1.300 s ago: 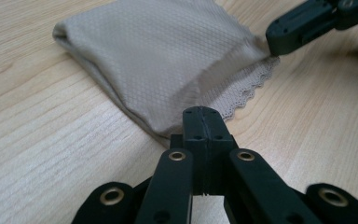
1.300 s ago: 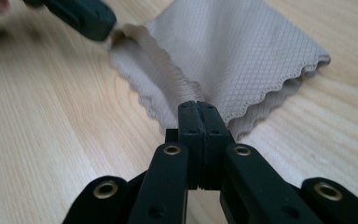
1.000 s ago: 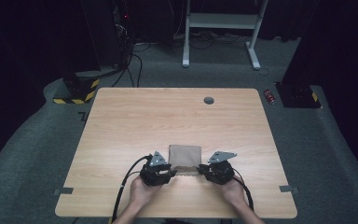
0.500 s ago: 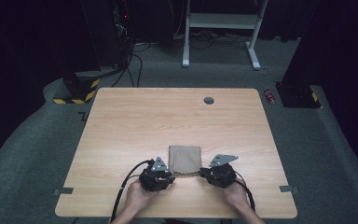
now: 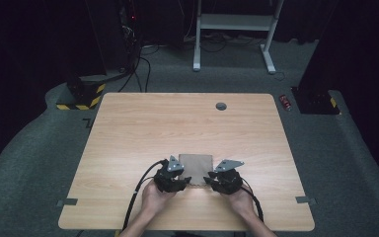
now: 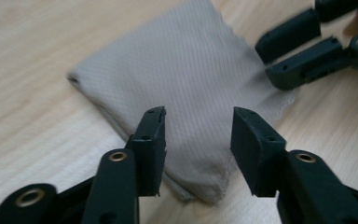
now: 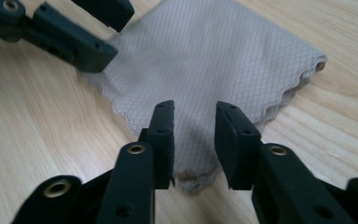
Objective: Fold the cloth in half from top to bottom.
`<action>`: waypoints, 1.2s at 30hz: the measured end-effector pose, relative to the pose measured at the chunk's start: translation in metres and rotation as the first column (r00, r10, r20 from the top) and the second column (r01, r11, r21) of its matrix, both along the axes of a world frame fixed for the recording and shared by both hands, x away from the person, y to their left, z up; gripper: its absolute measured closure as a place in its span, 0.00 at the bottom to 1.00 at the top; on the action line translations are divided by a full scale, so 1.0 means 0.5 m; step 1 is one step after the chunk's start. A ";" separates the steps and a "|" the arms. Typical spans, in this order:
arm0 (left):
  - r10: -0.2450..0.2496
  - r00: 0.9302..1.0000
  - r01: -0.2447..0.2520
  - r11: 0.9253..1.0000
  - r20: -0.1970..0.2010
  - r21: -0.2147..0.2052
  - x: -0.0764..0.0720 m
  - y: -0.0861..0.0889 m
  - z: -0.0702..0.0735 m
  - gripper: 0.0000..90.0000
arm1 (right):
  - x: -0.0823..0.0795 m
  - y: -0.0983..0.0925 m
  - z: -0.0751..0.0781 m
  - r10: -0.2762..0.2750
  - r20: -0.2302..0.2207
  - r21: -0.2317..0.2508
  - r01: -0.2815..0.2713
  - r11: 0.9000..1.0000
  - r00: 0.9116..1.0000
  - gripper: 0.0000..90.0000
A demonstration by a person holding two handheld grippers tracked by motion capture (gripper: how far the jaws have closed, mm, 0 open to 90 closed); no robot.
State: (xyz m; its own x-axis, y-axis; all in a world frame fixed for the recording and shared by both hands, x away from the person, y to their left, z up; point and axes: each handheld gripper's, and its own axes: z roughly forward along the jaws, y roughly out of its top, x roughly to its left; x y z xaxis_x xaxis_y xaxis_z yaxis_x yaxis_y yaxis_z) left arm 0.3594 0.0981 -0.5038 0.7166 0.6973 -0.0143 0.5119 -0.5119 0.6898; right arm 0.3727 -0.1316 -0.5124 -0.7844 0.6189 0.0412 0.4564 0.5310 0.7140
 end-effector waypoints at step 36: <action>0.212 0.977 -0.212 0.977 -0.037 -0.007 0.185 0.027 -0.012 0.99 | 0.174 0.005 -0.006 -0.162 -0.055 0.004 0.163 0.987 0.985 0.97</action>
State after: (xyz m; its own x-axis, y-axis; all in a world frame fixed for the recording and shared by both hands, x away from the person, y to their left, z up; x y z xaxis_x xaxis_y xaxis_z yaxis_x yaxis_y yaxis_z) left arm 0.4520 0.1116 -0.5098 0.5513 0.8331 -0.0454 0.6324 -0.3818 0.6740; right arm 0.4598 -0.1289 -0.5151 -0.6698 0.7375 0.0868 0.5747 0.4408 0.6895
